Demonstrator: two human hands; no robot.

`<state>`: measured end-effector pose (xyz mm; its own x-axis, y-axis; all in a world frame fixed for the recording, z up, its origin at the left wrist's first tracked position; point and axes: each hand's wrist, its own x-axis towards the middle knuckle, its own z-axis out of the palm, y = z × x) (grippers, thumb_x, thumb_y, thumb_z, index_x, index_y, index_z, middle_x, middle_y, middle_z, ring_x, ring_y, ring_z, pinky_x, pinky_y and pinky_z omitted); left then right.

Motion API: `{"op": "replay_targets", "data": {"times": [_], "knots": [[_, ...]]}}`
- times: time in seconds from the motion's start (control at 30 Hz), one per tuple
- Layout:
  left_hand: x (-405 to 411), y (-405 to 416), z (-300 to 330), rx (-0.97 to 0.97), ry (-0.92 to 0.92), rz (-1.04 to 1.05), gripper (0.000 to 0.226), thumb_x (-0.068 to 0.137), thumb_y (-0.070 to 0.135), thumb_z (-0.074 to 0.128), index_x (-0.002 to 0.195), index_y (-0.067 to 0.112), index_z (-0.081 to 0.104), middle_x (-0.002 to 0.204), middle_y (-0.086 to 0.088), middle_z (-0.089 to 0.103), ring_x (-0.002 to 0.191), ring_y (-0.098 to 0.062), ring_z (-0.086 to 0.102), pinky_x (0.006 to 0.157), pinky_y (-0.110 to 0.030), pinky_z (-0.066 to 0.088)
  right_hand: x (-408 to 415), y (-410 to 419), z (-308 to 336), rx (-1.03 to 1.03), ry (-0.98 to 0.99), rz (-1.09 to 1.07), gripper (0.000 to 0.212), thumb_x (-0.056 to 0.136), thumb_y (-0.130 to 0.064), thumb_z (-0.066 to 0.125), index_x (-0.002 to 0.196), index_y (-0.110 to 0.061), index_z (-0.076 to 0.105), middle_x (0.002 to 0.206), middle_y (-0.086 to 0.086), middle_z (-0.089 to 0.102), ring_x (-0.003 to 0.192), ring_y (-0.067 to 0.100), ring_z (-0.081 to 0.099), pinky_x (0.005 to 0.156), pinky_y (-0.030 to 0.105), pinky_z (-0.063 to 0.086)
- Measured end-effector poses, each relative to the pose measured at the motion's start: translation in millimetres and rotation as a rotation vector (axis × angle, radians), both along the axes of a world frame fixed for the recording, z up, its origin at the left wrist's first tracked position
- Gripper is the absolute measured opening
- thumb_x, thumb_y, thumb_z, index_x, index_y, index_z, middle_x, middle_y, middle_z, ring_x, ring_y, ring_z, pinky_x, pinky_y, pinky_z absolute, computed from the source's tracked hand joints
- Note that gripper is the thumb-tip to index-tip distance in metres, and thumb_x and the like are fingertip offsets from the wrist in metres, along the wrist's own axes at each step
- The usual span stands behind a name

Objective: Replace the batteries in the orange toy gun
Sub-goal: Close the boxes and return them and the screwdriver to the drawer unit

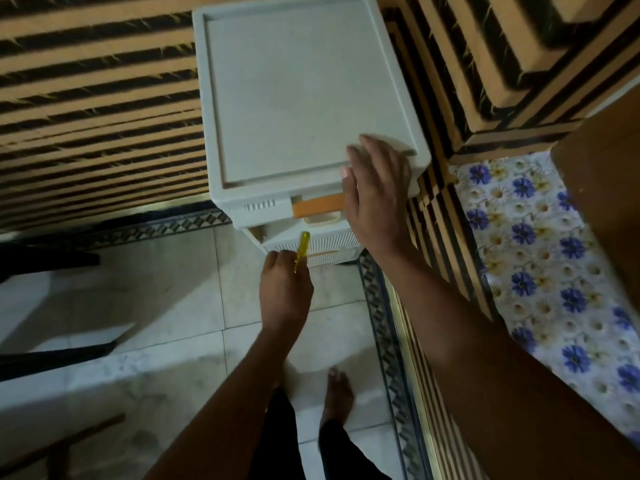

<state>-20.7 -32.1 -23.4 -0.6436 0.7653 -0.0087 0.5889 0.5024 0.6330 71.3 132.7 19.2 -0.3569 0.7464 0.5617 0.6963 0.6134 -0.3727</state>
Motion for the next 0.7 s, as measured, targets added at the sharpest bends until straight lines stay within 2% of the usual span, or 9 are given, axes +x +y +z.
{"op": "replay_targets", "data": {"times": [0.07, 0.13, 0.2, 0.3, 0.43, 0.5, 0.57, 0.63, 0.7], "knots": [[-16.9, 20.6, -13.2, -0.097, 0.039, 0.012, 0.017, 0.098, 0.014, 0.057, 0.094, 0.0, 0.066, 0.097, -0.019, 0.065, 0.086, -0.035, 0.062, 0.066, -0.028, 0.033, 1.8, -1.1, -4.1, 0.039, 0.002, 0.01, 0.042, 0.109, -0.032, 0.042, 0.132, -0.008, 0.068, 0.145, 0.013, 0.06, 0.136, 0.032, 0.053, 0.116, 0.051, 0.035], [-32.5, 41.0, -27.7, -0.149, 0.025, 0.04, 0.019, 0.099, 0.013, 0.056, 0.099, -0.004, 0.064, 0.104, -0.022, 0.065, 0.088, -0.039, 0.063, 0.066, -0.035, 0.034, 2.4, 0.0, -9.8, 0.076, 0.008, 0.016, 0.04, 0.109, -0.031, 0.045, 0.133, -0.008, 0.068, 0.146, 0.013, 0.06, 0.137, 0.031, 0.052, 0.117, 0.051, 0.034], [-47.5, 59.5, -44.7, -0.19, -0.019, 0.087, 0.018, 0.096, 0.009, 0.056, 0.104, -0.004, 0.065, 0.105, -0.024, 0.067, 0.089, -0.04, 0.064, 0.066, -0.035, 0.036, 3.1, 1.2, -13.0, 0.11, 0.018, 0.014, 0.039, 0.108, -0.03, 0.047, 0.132, -0.008, 0.068, 0.145, 0.012, 0.06, 0.137, 0.03, 0.052, 0.117, 0.05, 0.033], [-62.8, 76.9, -68.9, -0.244, -0.127, 0.212, 0.023, 0.094, 0.013, 0.052, 0.107, 0.004, 0.069, 0.102, -0.017, 0.071, 0.092, -0.038, 0.068, 0.067, -0.034, 0.042, 2.8, 3.3, -17.4, 0.13, 0.051, 0.023, 0.039, 0.108, -0.03, 0.047, 0.132, -0.008, 0.069, 0.144, 0.012, 0.061, 0.137, 0.029, 0.053, 0.119, 0.047, 0.032], [-66.2, 97.8, -82.5, -0.295, -0.146, 0.321, 0.03, 0.099, 0.023, 0.049, 0.123, 0.01, 0.062, 0.114, -0.012, 0.068, 0.106, -0.035, 0.066, 0.074, -0.037, 0.046, 1.6, 5.2, -22.1, 0.143, 0.094, 0.024, 0.036, 0.106, -0.029, 0.052, 0.13, -0.01, 0.071, 0.142, 0.01, 0.063, 0.135, 0.028, 0.054, 0.118, 0.045, 0.033], [-63.7, 102.1, -86.9, -0.28, -0.172, 0.309, 0.029, 0.1, 0.026, 0.047, 0.124, 0.014, 0.061, 0.118, -0.011, 0.069, 0.107, -0.035, 0.066, 0.082, -0.041, 0.053, 2.4, 7.1, -24.4, 0.149, 0.103, 0.038, 0.035, 0.105, -0.028, 0.054, 0.13, -0.01, 0.071, 0.142, 0.01, 0.064, 0.135, 0.029, 0.056, 0.115, 0.048, 0.037], [-65.0, 105.4, -89.7, -0.292, -0.196, 0.288, 0.032, 0.102, 0.029, 0.046, 0.128, 0.015, 0.06, 0.126, -0.013, 0.067, 0.114, -0.037, 0.064, 0.093, -0.045, 0.054, 2.8, 8.8, -24.4, 0.161, 0.102, 0.046, 0.035, 0.105, -0.029, 0.055, 0.129, -0.01, 0.072, 0.141, 0.01, 0.065, 0.134, 0.029, 0.057, 0.111, 0.051, 0.04], [-72.8, 120.2, -81.4, -0.297, -0.24, 0.269, 0.038, 0.106, 0.035, 0.044, 0.137, 0.016, 0.055, 0.139, -0.014, 0.061, 0.126, -0.038, 0.058, 0.104, -0.045, 0.048, 2.5, 10.8, -26.6, 0.167, 0.104, 0.044, 0.036, 0.104, -0.03, 0.054, 0.129, -0.01, 0.072, 0.141, 0.01, 0.065, 0.133, 0.03, 0.058, 0.109, 0.051, 0.041], [-80.6, 134.5, -108.6, -0.251, -0.336, 0.222, 0.048, 0.106, 0.048, 0.039, 0.144, 0.019, 0.05, 0.15, -0.01, 0.054, 0.136, -0.034, 0.051, 0.114, -0.044, 0.04, 1.9, 10.1, -28.0, 0.178, 0.105, 0.038, 0.037, 0.104, -0.03, 0.053, 0.129, -0.01, 0.072, 0.14, 0.01, 0.065, 0.132, 0.03, 0.059, 0.109, 0.05, 0.041]]}}
